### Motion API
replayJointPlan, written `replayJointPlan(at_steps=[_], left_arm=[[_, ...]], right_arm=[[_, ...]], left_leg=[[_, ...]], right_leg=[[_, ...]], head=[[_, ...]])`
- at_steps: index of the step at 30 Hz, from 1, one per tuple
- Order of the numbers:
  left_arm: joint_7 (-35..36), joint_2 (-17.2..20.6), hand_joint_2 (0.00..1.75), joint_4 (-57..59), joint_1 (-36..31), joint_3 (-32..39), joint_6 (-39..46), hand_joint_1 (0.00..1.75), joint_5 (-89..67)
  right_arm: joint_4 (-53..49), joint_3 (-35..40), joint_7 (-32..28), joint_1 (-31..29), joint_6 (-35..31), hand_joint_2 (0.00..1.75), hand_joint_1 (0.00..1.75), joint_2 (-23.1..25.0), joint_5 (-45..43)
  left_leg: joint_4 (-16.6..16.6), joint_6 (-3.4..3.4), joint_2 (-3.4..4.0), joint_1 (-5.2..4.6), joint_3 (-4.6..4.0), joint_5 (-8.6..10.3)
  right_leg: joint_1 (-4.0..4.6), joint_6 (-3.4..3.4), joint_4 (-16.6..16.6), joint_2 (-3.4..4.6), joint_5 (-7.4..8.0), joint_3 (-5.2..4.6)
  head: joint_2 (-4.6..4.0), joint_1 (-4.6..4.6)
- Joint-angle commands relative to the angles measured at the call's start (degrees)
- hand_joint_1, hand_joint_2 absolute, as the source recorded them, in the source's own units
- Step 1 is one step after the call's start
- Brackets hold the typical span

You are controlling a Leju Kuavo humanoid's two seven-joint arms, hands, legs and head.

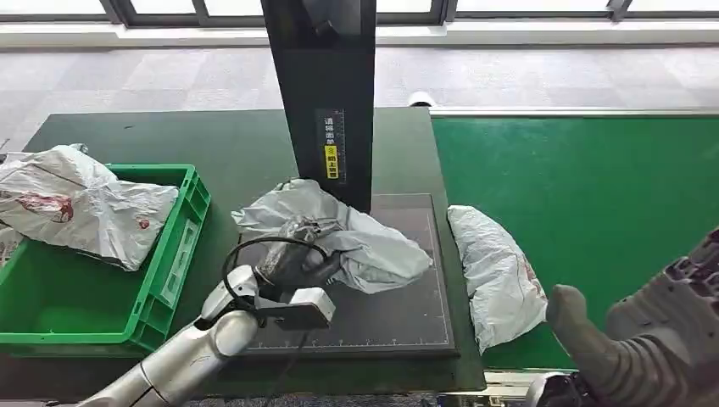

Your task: Moved the parcel from conveyor to table for the left to box.

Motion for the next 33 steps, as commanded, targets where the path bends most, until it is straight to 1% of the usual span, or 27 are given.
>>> replayJointPlan(at_steps=[1, 2, 4, 5, 9, 10, 12, 13, 15, 16, 17, 19, 23, 27, 31, 33], left_arm=[[-0.51, 5.02, 1.75, -13.34, 4.36, 16.27, 4.56, 1.75, -2.63], [-0.14, 5.05, 1.75, -14.0, 4.86, 17.38, 5.3, 1.75, -2.69], [0.07, 5.25, 1.75, -15.03, 5.77, 19.24, 6.51, 1.75, -3.22], [0.19, 5.27, 1.75, -15.43, 6.25, 20.49, 7.39, 1.75, -3.67], [1.62, 4.81, 1.75, -16.67, 7.53, 24.84, 11.49, 1.75, -7.19], [3.64, 4.45, 1.75, -17.02, 7.68, 27.64, 13.77, 1.75, -10.35], [6.14, 4.22, 1.75, -16.77, 7.38, 31.52, 15.03, 1.75, -13.18], [6.79, 4.31, 1.75, -16.67, 7.17, 33.05, 15.39, 1.75, -14.11], [6.78, 4.79, 1.75, -16.56, 7.03, 33.72, 15.04, 1.75, -13.95], [8.14, 3.99, 1.75, -16.09, 7.06, 35.87, 16.18, 1.75, -15.48], [9.42, 4.04, 1.75, -15.69, 7.07, 38.16, 17.25, 1.75, -17.27], [9.68, 4.54, 1.75, -15.23, 7.14, 41.28, 17.7, 1.75, -18.02], [12.72, 6.24, 1.75, -11.2, 6.42, 47.0, 17.09, 1.75, -22.28], [12.96, 7.12, 1.75, -8.29, 5.59, 48.01, 16.71, 1.75, -21.94], [15.52, 7.65, 1.75, -5.38, 5.44, 49.07, 16.56, 1.75, -24.86], [15.52, 7.65, 1.75, -5.38, 5.44, 49.07, 16.56, 1.75, -24.86]], right_arm=[[3.43, 3.17, 0.14, -1.55, -0.4, 1.75, 0.0, -3.02, -1.04], [3.44, 3.17, 0.19, -1.36, -0.37, 1.75, 0.0, -3.19, -1.15], [3.68, 3.24, 0.06, -0.82, -0.13, 1.75, 0.0, -3.6, -1.64], [3.97, 3.35, -0.31, -0.5, 0.14, 1.75, 0.0, -3.86, -1.89], [4.15, 3.64, -0.74, -0.15, 1.06, 1.75, 0.0, -3.71, -2.29], [4.08, 3.86, -0.37, -0.3, 1.5, 1.75, 0.0, -3.67, -2.41], [4.28, 4.12, 0.01, -0.4, 2.24, 1.75, 0.0, -3.61, -2.55], [4.5, 4.22, 0.03, -0.49, 2.51, 1.75, 0.0, -3.55, -2.59], [4.63, 4.26, 0.02, -0.48, 2.51, 1.75, 0.0, -3.48, -2.57], [4.79, 4.42, 0.04, -0.45, 3.02, 1.75, 0.0, -3.63, -2.8], [5.05, 4.55, 0.08, -0.56, 3.53, 1.75, 0.0, -3.66, -3.16], [5.43, 4.66, 0.09, -0.75, 3.9, 1.75, 0.0, -3.53, -3.27], [5.34, 5.03, 0.58, -1.21, 3.65, 1.75, 0.0, -3.54, -3.11], [4.93, 4.91, 0.97, -1.18, 3.21, 1.75, 0.0, -3.57, -2.94], [5.0, 4.92, 1.1, -0.97, 2.54, 1.75, 0.0, -4.04, -2.75], [5.0, 4.92, 1.1, -0.97, 2.54, 1.75, 0.0, -4.04, -2.75]], left_leg=[[-0.07, 0.01, 0.29, 0.0, 0.06, -0.01], [-0.15, 0.01, 0.35, 0.0, 0.1, 0.02], [-0.05, 0.01, 0.21, 0.03, 0.06, -0.03], [-0.16, 0.02, 0.3, 0.0, 0.11, 0.01], [-0.19, 0.02, 0.24, 0.0, 0.1, 0.05], [-0.14, 0.01, 0.22, 0.01, 0.09, 0.02], [-0.14, 0.0, 0.24, 0.01, 0.07, 0.03], [-0.07, 0.0, 0.21, 0.01, 0.04, 0.0], [-0.14, 0.0, 0.23, 0.01, 0.05, 0.04], [-0.11, 0.0, 0.18, 0.0, 0.06, 0.03], [-0.07, -0.01, 0.17, 0.03, 0.08, 0.0], [-0.12, -0.01, 0.21, 0.0, 0.09, 0.02], [-0.15, -0.02, 0.3, 0.04, 0.14, 0.02], [-0.09, -0.01, 0.1, 0.03, 0.09, 0.02], [-0.12, 0.0, 0.07, 0.02, 0.07, 0.06], [-0.15, 0.01, 0.07, 0.04, 0.08, 0.08]], right_leg=[[0.0, -0.02, -0.05, 0.29, 0.07, -0.05], [0.0, -0.03, -0.12, 0.34, 0.12, -0.03], [0.03, -0.01, -0.06, 0.21, 0.05, 0.01], [-0.01, -0.02, -0.14, 0.29, 0.1, 0.01], [-0.01, -0.03, -0.16, 0.24, 0.11, 0.02], [-0.01, -0.02, -0.13, 0.21, 0.09, 0.02], [0.0, -0.04, -0.12, 0.24, 0.1, -0.02], [0.0, -0.03, -0.05, 0.21, 0.06, -0.03], [0.01, -0.04, -0.1, 0.23, 0.1, -0.03], [-0.01, -0.03, -0.08, 0.17, 0.07, -0.01], [0.02, -0.03, -0.07, 0.17, 0.05, 0.02], [0.0, -0.03, -0.09, 0.2, 0.07, 0.01], [0.04, -0.04, -0.12, 0.3, 0.09, 0.02], [0.02, -0.02, -0.05, 0.1, 0.02, 0.03], [0.0, -0.02, -0.08, 0.07, 0.04, 0.01], [0.03, -0.02, -0.13, 0.07, 0.07, 0.03]], head=[[0.0, 0.0], [0.0, 0.0], [0.0, 0.0], [0.02, 0.0], [0.0, 0.0], [0.0, 0.0], [0.0, 0.0], [0.0, 0.0], [0.0, 0.0], [0.0, 0.0], [0.02, 0.0], [0.0, 0.0], [0.0, 0.0], [0.02, 0.0], [0.0, 0.0], [0.0, 0.0]])
